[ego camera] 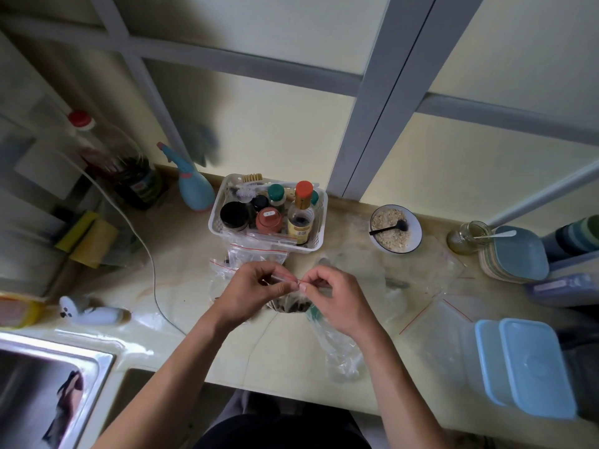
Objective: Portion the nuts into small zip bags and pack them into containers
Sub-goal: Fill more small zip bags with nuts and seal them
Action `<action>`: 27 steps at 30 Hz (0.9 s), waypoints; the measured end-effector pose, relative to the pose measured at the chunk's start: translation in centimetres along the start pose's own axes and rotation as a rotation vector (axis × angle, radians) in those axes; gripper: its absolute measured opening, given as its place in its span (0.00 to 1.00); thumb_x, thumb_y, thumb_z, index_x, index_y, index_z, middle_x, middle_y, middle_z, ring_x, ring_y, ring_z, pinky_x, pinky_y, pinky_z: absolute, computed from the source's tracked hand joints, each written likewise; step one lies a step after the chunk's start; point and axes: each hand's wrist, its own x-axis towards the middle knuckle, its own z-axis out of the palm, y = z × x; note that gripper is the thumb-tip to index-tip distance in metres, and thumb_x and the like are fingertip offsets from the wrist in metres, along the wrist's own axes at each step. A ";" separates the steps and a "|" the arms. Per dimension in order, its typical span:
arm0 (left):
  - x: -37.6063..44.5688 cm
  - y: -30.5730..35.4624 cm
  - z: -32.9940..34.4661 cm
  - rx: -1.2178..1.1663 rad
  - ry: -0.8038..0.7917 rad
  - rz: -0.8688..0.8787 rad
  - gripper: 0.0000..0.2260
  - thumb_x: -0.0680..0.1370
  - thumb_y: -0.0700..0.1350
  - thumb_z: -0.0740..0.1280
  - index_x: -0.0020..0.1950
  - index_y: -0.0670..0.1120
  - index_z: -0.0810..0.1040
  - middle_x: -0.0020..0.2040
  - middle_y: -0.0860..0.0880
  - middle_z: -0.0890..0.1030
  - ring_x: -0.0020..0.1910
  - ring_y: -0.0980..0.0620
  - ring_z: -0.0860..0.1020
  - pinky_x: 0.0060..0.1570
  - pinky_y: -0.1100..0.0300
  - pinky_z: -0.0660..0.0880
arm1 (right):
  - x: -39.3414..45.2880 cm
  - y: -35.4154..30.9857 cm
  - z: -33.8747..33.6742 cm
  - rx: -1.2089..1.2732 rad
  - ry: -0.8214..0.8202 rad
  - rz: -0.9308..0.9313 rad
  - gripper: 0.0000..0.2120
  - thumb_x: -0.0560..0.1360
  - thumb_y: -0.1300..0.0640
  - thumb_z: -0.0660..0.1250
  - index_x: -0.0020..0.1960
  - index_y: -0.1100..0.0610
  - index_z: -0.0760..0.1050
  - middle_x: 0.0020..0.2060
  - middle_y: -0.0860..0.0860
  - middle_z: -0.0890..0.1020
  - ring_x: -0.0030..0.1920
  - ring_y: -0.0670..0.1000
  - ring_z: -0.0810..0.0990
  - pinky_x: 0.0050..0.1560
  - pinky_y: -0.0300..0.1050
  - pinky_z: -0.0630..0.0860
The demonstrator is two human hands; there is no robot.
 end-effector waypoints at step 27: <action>-0.1 0.2 0.5 0.354 -0.014 0.008 0.04 0.73 0.49 0.78 0.45 0.52 0.85 0.42 0.57 0.85 0.42 0.60 0.83 0.44 0.69 0.75 | -0.4 1.2 -0.2 0.012 -0.043 0.034 0.03 0.76 0.62 0.72 0.45 0.56 0.80 0.41 0.47 0.85 0.45 0.44 0.85 0.52 0.35 0.78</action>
